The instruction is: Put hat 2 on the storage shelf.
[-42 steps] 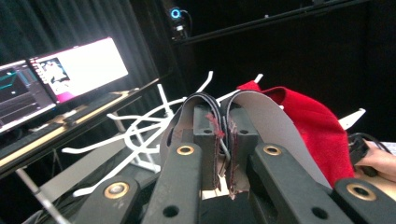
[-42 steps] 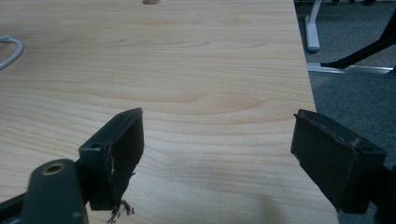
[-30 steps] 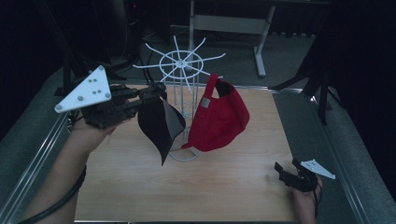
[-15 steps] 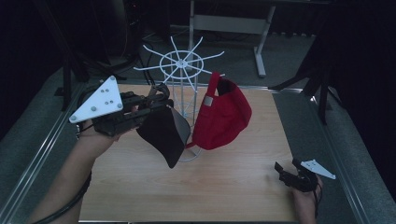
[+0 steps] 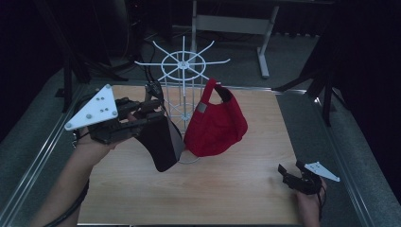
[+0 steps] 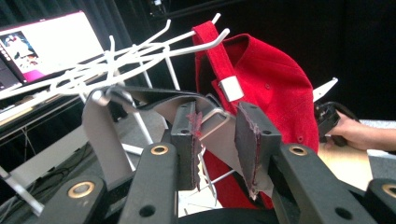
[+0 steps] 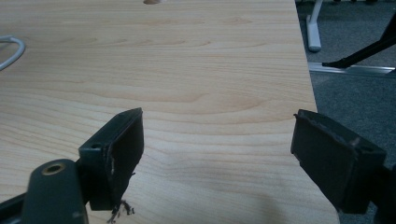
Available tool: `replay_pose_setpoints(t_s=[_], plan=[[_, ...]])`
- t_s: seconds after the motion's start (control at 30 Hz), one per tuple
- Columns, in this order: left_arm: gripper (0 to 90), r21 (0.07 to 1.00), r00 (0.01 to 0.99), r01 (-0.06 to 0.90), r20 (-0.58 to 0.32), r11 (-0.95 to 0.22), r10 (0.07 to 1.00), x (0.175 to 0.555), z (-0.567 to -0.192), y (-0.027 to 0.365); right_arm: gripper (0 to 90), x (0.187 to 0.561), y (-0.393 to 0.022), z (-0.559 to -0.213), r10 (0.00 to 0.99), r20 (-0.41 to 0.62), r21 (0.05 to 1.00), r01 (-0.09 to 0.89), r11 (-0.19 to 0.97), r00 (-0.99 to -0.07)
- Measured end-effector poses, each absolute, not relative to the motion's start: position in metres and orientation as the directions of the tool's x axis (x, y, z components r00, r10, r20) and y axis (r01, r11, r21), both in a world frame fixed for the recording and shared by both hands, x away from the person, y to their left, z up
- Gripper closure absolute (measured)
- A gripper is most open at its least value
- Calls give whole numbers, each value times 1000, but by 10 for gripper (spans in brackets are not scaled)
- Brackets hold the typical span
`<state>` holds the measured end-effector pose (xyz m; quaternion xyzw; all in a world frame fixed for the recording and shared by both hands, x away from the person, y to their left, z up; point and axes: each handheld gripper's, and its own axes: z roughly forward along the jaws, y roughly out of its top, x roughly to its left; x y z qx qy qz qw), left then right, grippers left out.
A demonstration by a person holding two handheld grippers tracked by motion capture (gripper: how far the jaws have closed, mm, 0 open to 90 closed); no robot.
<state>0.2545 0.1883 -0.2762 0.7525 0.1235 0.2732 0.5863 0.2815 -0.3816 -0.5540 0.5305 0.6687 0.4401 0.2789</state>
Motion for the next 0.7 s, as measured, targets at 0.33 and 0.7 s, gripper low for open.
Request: replay_pose_setpoints(t_s=[0.33,0.7], plan=[[664,952,793,-115,259,-282,551,246,-288,203,170,282,-381,-554,955,89,884,465,55,-282],[642,956,793,-68,225,-284,566,237,-310,217,170,281,-381,-554,955,87,884,463,57,-282]])
